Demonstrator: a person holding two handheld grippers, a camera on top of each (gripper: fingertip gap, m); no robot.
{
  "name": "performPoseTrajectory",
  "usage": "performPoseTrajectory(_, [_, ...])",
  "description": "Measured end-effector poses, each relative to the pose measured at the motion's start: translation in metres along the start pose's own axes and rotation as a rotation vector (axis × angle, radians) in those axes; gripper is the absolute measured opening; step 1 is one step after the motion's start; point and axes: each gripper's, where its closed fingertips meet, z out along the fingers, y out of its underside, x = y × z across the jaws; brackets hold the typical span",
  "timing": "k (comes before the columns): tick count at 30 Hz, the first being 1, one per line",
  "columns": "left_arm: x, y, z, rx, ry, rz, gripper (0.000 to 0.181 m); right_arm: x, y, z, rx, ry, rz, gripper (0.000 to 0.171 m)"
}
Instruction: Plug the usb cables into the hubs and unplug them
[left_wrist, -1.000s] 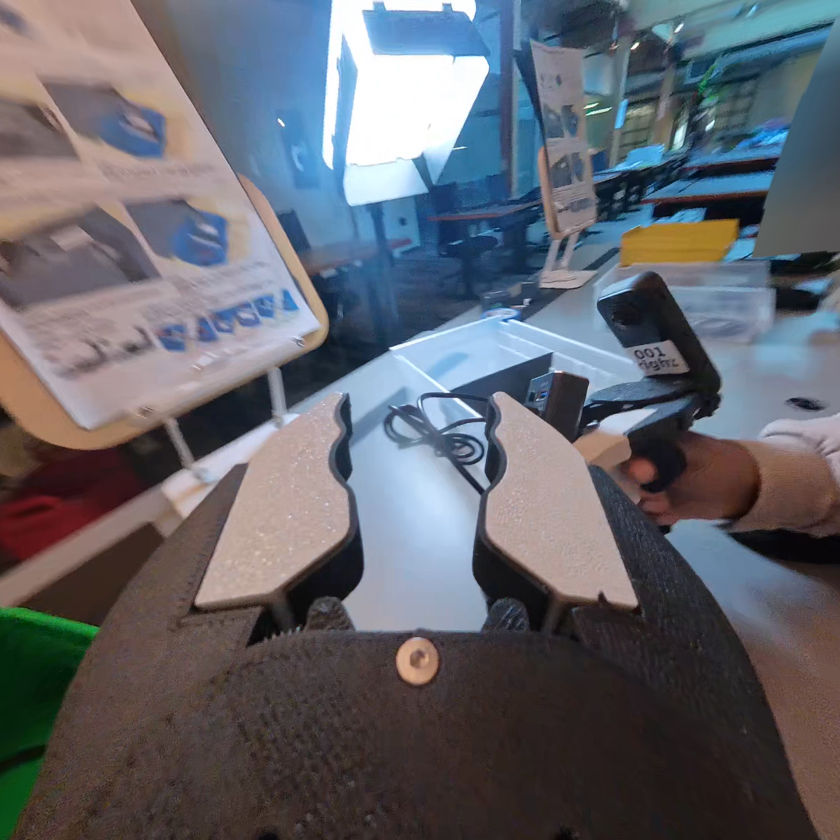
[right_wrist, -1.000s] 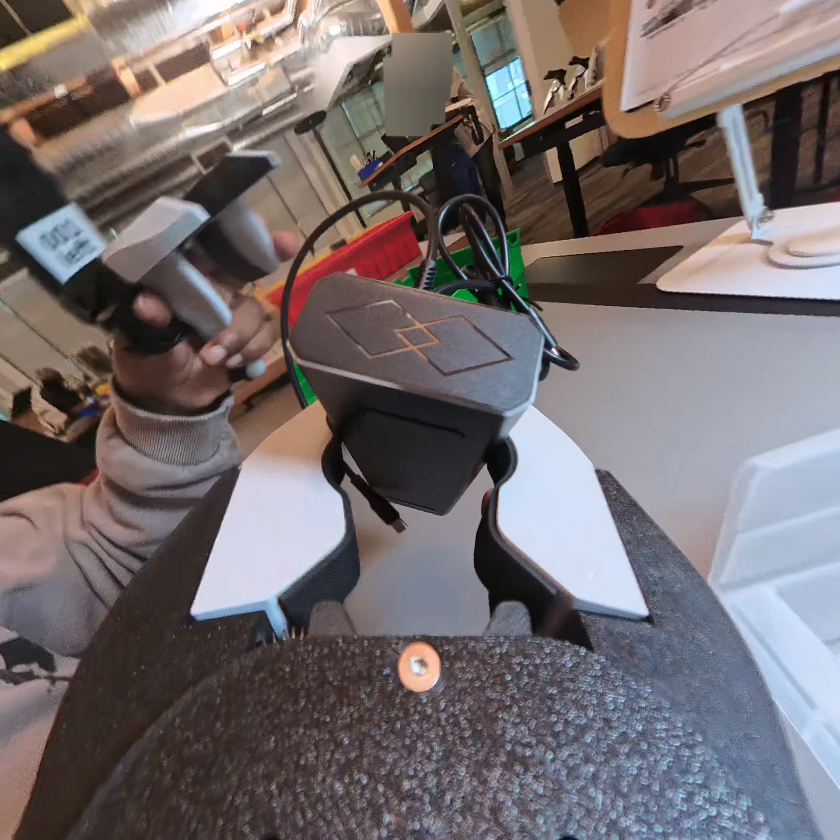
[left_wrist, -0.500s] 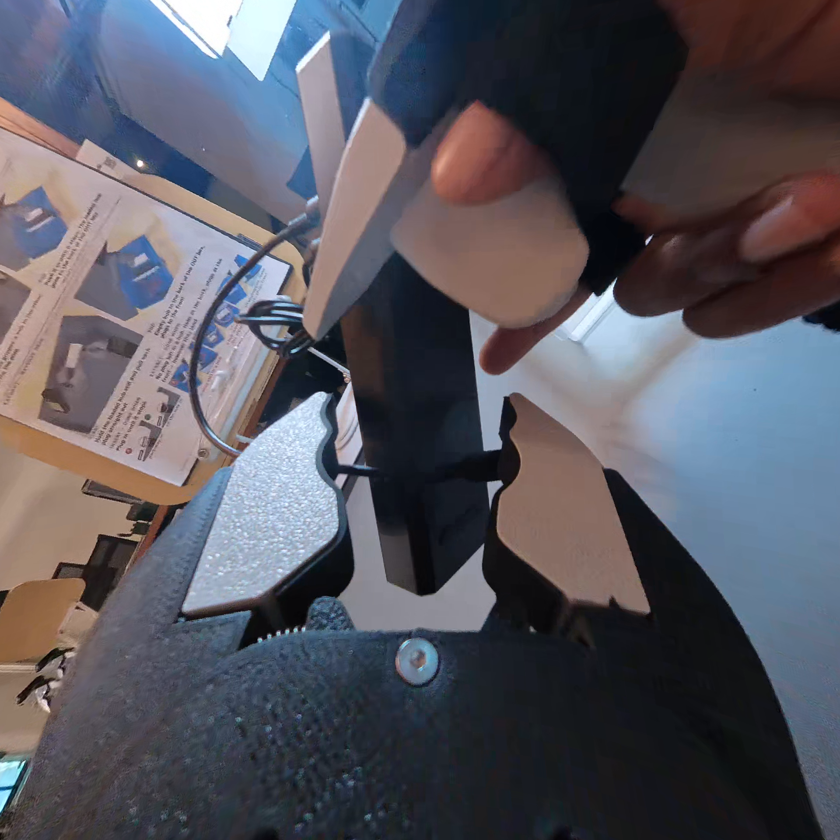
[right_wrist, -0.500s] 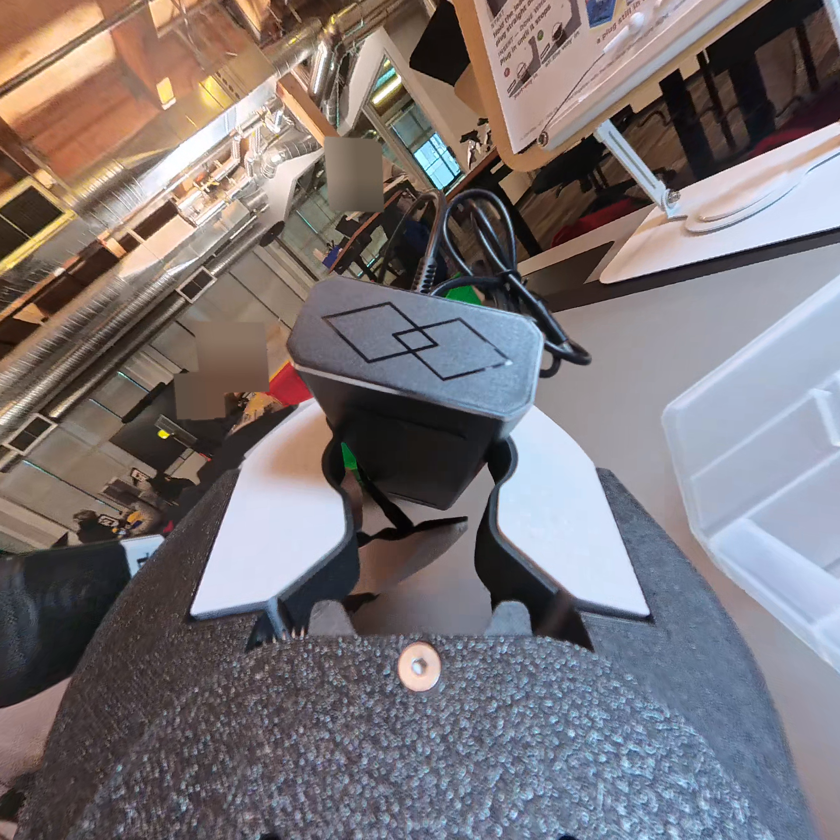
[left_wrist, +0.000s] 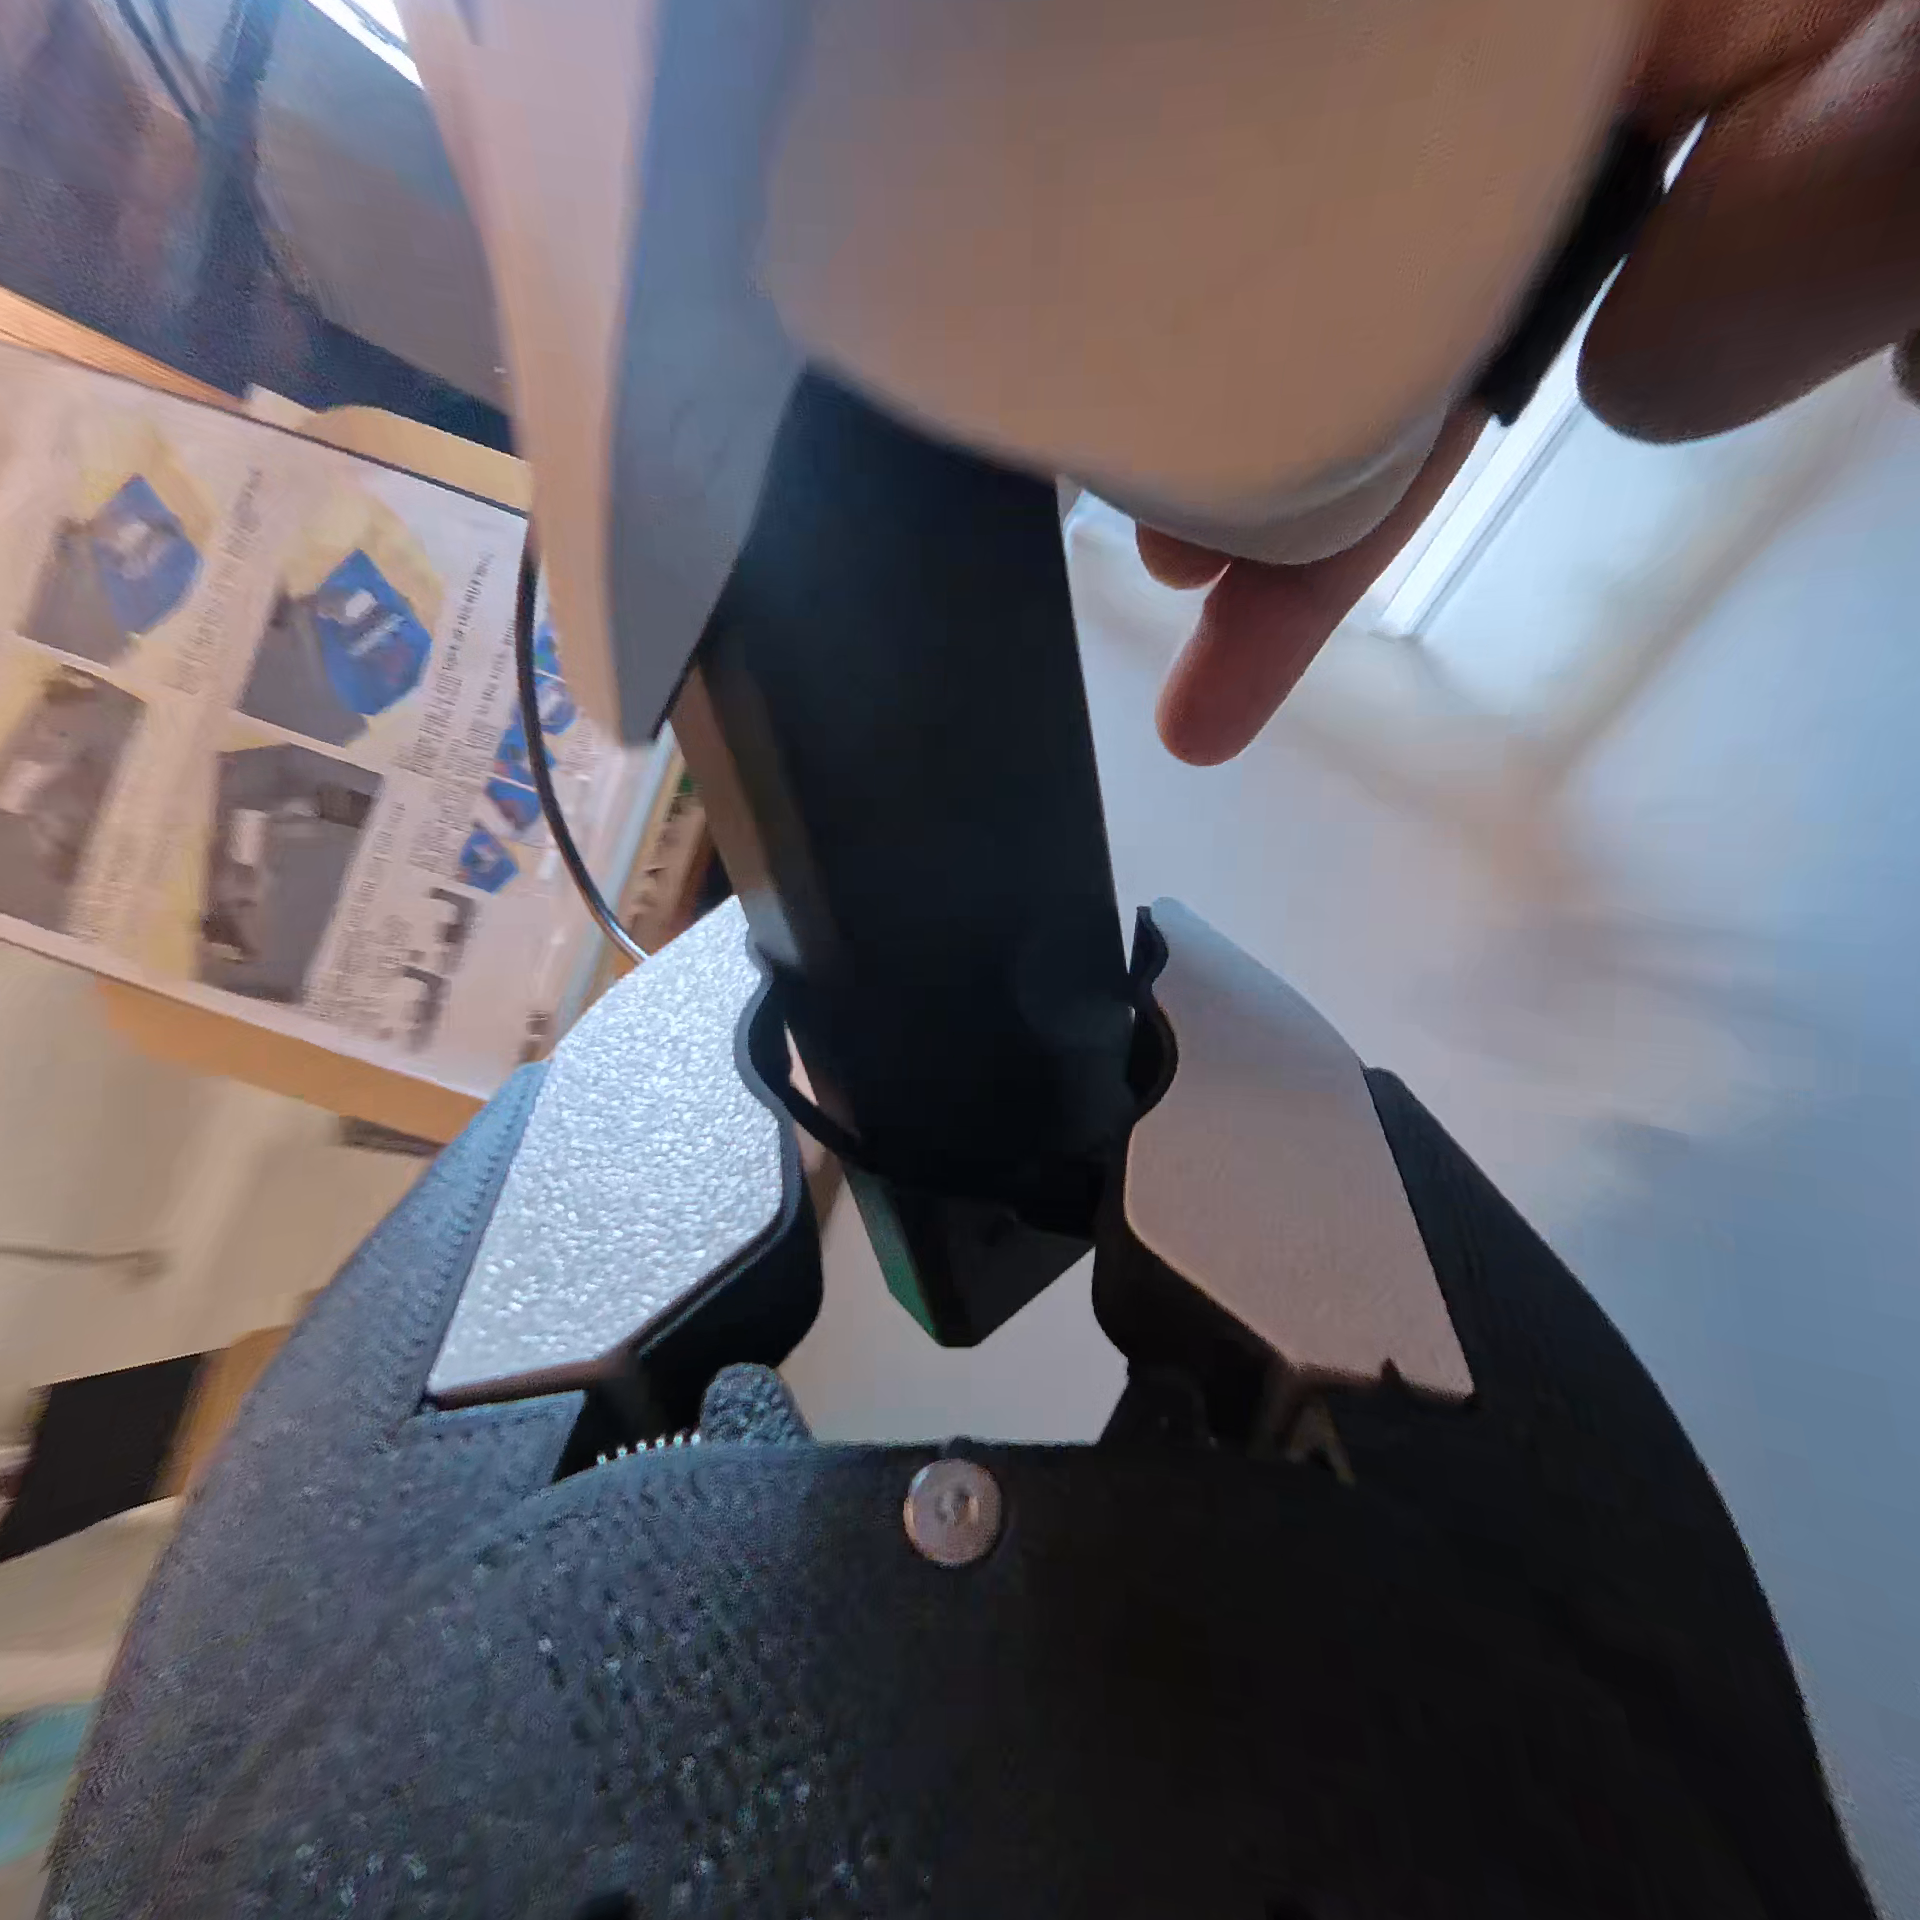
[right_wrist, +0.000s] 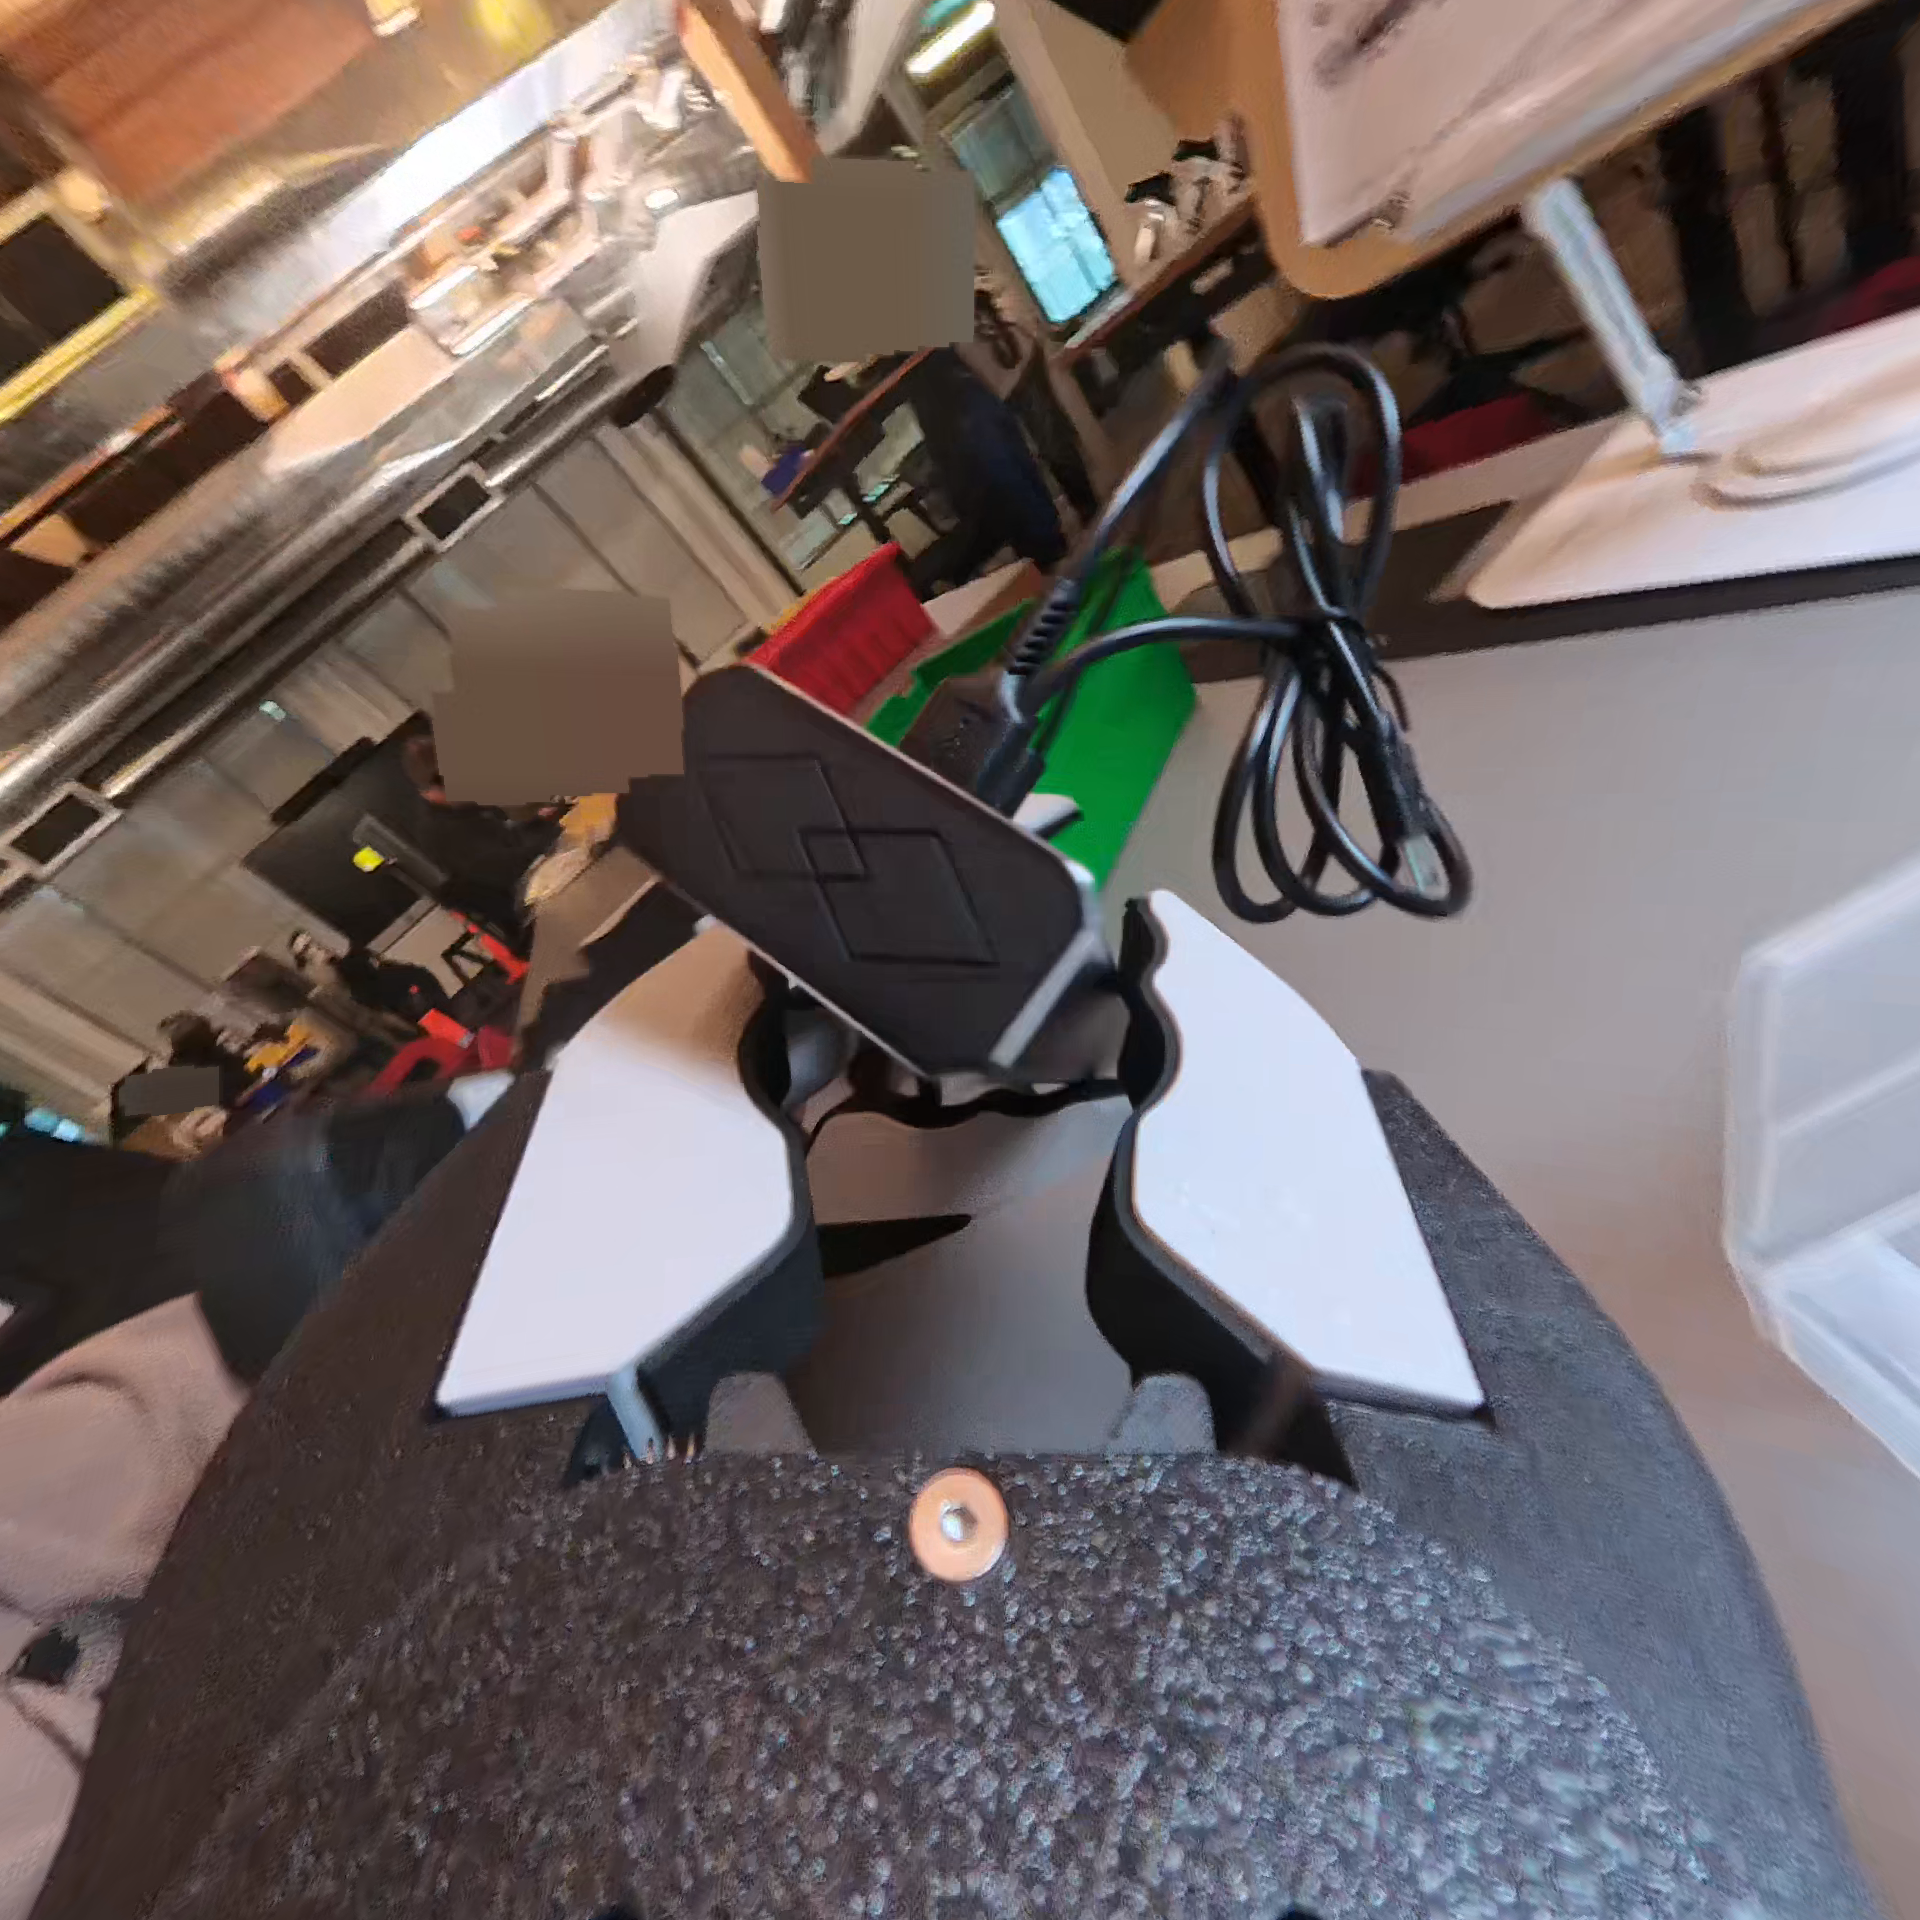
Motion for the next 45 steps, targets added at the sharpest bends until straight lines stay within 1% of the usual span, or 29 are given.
performPoseTrajectory(2, [-0.001, 0.0, -0.009, 0.082, 0.129, -0.215, 0.063, -0.025, -0.009, -0.005, 0.017, -0.109, -0.11, 0.054])
performPoseTrajectory(3, [-0.002, -0.002, -0.015, 0.142, 0.198, -0.316, 0.063, -0.036, -0.014, -0.009, 0.016, -0.14, -0.197, 0.056])
performPoseTrajectory(5, [-0.004, -0.007, -0.03, 0.265, 0.353, -0.531, 0.062, -0.043, -0.022, -0.017, 0.013, -0.112, -0.426, 0.062])
performPoseTrajectory(6, [-0.005, -0.012, -0.04, 0.341, 0.446, -0.633, 0.062, -0.044, -0.023, -0.021, 0.005, -0.104, -0.541, 0.06])
performPoseTrajectory(7, [-0.005, -0.018, -0.05, 0.419, 0.548, -0.714, 0.063, -0.041, -0.023, -0.024, -0.015, -0.081, -0.639, 0.061])
performPoseTrajectory(9, [-0.007, -0.026, -0.068, 0.545, 0.685, -0.813, 0.062, -0.034, -0.02, -0.028, -0.063, -0.055, -0.799, 0.062])
performPoseTrajectory(11, [-0.004, -0.035, -0.085, 0.653, 0.83, -0.862, 0.062, -0.032, -0.019, -0.033, -0.09, -0.058, -0.896, 0.064])
performPoseTrajectory(12, [-0.001, -0.038, -0.092, 0.692, 0.894, -0.876, 0.062, -0.032, -0.021, -0.036, -0.096, -0.064, -0.908, 0.066])
performPoseTrajectory(13, [0.002, -0.04, -0.097, 0.713, 0.945, -0.887, 0.062, -0.033, -0.023, -0.039, -0.108, -0.086, -0.897, 0.07])
performPoseTrajectory(15, [0.011, -0.042, -0.103, 0.724, 1.029, -0.887, 0.062, -0.039, -0.024, -0.046, -0.149, -0.16, -0.837, 0.072])
performPoseTrajectory(17, [0.024, -0.041, -0.107, 0.715, 1.117, -0.872, 0.062, -0.049, -0.019, -0.057, -0.216, -0.299, -0.742, 0.07])
performPoseTrajectory(19, [0.038, -0.042, -0.112, 0.696, 1.21, -0.854, 0.063, -0.059, -0.015, -0.068, -0.28, -0.426, -0.642, 0.067])
performPoseTrajectory(20, [0.046, -0.043, -0.114, 0.685, 1.246, -0.841, 0.062, -0.059, -0.014, -0.069, -0.303, -0.442, -0.634, 0.065])
performPoseTrajectory(23, [0.063, -0.049, -0.122, 0.666, 1.34, -0.798, 0.062, -0.06, -0.007, -0.065, -0.369, -0.445, -0.683, 0.054])
performPoseTrajectory(25, [0.071, -0.054, -0.128, 0.663, 1.385, -0.778, 0.062, -0.06, 0.014, -0.057, -0.472, -0.436, -0.756, 0.043])
performPoseTrajectory(26, [0.074, -0.056, -0.131, 0.665, 1.403, -0.766, 0.062, -0.056, 0.029, -0.053, -0.54, -0.417, -0.814, 0.036])
performPoseTrajectory(27, [0.076, -0.058, -0.135, 0.672, 1.418, -0.758, 0.062, -0.051, 0.042, -0.051, -0.608, -0.399, -0.864, 0.035])
performPoseTrajectory(28, [0.076, -0.06, -0.138, 0.679, 1.432, -0.756, 0.062, -0.052, 0.052, -0.05, -0.643, -0.419, -0.881, 0.032])
performPoseTrajectory(29, [0.076, -0.06, -0.141, 0.682, 1.441, -0.755, 0.062, -0.059, 0.056, -0.05, -0.636, -0.465, -0.859, 0.023])
performPoseTrajectory(30, [0.075, -0.06, -0.141, 0.686, 1.436, -0.754, 0.061, -0.064, 0.055, -0.049, -0.615, -0.483, -0.839, 0.017])
performPoseTrajectory(35, [0.069, -0.055, -0.135, 0.664, 1.395, -0.776, 0.06, -0.063, 0.05, -0.044, -0.602, -0.41, -0.861, 0.016])
performPoseTrajectory(37, [0.062, -0.049, -0.122, 0.625, 1.306, -0.799, 0.06, -0.059, 0.045, -0.041, -0.581, -0.353, -0.873, 0.016])
performPoseTrajectory(39, [0.045, -0.047, -0.11, 0.623, 1.166, -0.809, 0.062, -0.054, 0.042, -0.04, -0.579, -0.303, -0.876, 0.016])
performPoseTrajectory(41, [0.028, -0.048, -0.102, 0.614, 1.012, -0.779, 0.068, -0.05, 0.042, -0.04, -0.581, -0.276, -0.884, 0.016])
performPoseTrajectory(42, [0.025, -0.048, -0.099, 0.595, 0.944, -0.736, 0.074, -0.05, 0.041, -0.039, -0.571, -0.271, -0.884, 0.016])
performPoseTrajectory(43, [0.024, -0.049, -0.098, 0.578, 0.9, -0.693, 0.078, -0.05, 0.041, -0.038, -0.572, -0.264, -0.887, 0.016])
performPoseTrajectory(45, [0.027, -0.058, -0.102, 0.568, 0.87, -0.643, 0.082, -0.05, 0.04, -0.035, -0.565, -0.238, -0.894, 0.016])
